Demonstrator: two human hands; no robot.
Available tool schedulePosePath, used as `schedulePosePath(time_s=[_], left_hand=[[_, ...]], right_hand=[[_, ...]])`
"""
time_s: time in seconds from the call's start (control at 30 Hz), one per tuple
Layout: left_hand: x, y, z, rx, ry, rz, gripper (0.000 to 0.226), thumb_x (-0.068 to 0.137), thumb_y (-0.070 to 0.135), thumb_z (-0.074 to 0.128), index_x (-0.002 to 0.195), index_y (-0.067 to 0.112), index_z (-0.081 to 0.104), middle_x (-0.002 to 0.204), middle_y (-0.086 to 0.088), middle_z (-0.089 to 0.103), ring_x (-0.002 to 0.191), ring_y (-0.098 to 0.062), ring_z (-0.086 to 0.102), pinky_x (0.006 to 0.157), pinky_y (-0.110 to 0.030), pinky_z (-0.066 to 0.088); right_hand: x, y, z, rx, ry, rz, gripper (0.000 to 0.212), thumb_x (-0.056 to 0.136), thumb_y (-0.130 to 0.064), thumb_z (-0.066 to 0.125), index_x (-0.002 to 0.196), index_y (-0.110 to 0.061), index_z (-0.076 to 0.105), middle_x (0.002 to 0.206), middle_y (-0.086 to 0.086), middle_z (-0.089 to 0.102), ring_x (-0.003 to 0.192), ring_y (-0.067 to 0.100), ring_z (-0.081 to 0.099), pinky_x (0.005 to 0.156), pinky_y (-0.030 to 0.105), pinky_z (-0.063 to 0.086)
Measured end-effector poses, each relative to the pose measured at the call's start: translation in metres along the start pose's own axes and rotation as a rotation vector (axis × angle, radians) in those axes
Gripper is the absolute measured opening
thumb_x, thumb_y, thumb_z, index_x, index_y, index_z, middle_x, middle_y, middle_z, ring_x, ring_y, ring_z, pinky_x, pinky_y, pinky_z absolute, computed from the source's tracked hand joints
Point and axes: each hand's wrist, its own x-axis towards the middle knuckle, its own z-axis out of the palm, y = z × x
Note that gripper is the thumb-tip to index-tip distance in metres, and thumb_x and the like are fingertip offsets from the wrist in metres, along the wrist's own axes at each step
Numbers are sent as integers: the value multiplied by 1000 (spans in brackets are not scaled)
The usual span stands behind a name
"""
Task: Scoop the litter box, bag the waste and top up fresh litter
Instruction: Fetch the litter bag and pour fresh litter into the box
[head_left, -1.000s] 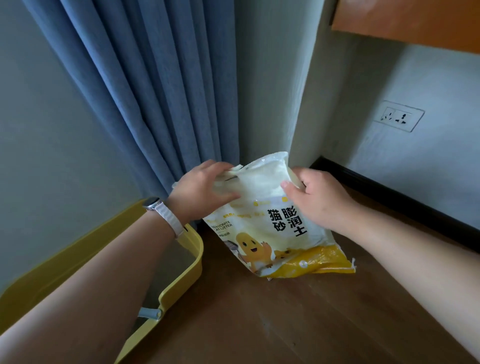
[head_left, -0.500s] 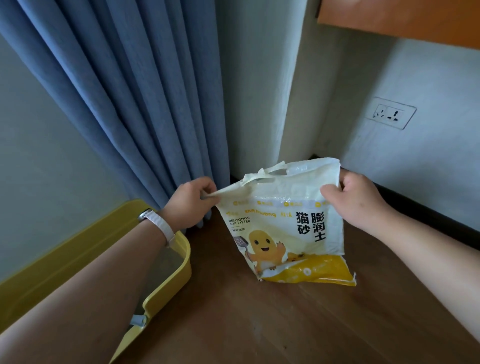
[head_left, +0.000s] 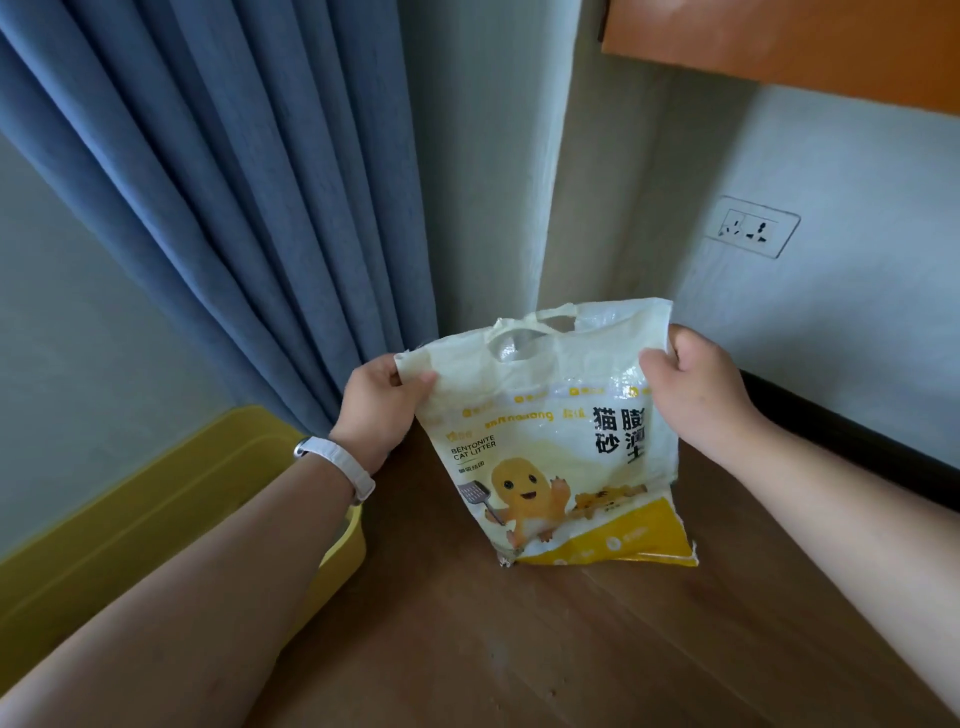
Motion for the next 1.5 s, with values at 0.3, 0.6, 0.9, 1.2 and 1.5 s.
schedulePosePath(time_s=[0.3,0.6,0.9,1.2,1.5], left_hand=[[-18,62,-33,-200,147,172,16,97,15,58,101,8,72,91,-5,76,85,-22,73,72,-34,60],[-42,137,-134,-268,353,308,14,96,10,59,90,9,72,82,-2,74,75,-16,71,63,-27,55],[-100,182,-294,-211,670,399,15,87,20,62,92,8,70,86,-9,61,76,-20,55,68,-37,49],[-204,126,-458,-147,880,287,27,75,24,66,91,2,70,84,-11,60,78,-22,52,70,-39,43],[-333,33,-582,-12,1100,94,18,85,11,62,95,-1,70,85,-14,63,74,-21,55,70,-36,46]], right_hand=[[-4,-98,-2,110,130,-191,26,91,-22,48,87,3,53,70,20,53,65,33,44,60,40,43],[-8,-211,0,289,91,-367,24,88,-22,49,79,0,48,73,27,56,66,41,53,57,42,46],[-52,-354,37,580,-81,-553,27,89,-9,48,64,-15,39,52,-11,40,47,6,33,43,23,28],[-156,-450,145,540,-331,-743,21,92,-15,52,72,-9,53,65,13,59,56,17,49,53,30,41],[-284,-500,259,525,-672,-867,23,95,-16,54,78,0,54,59,10,51,56,17,44,48,24,32]])
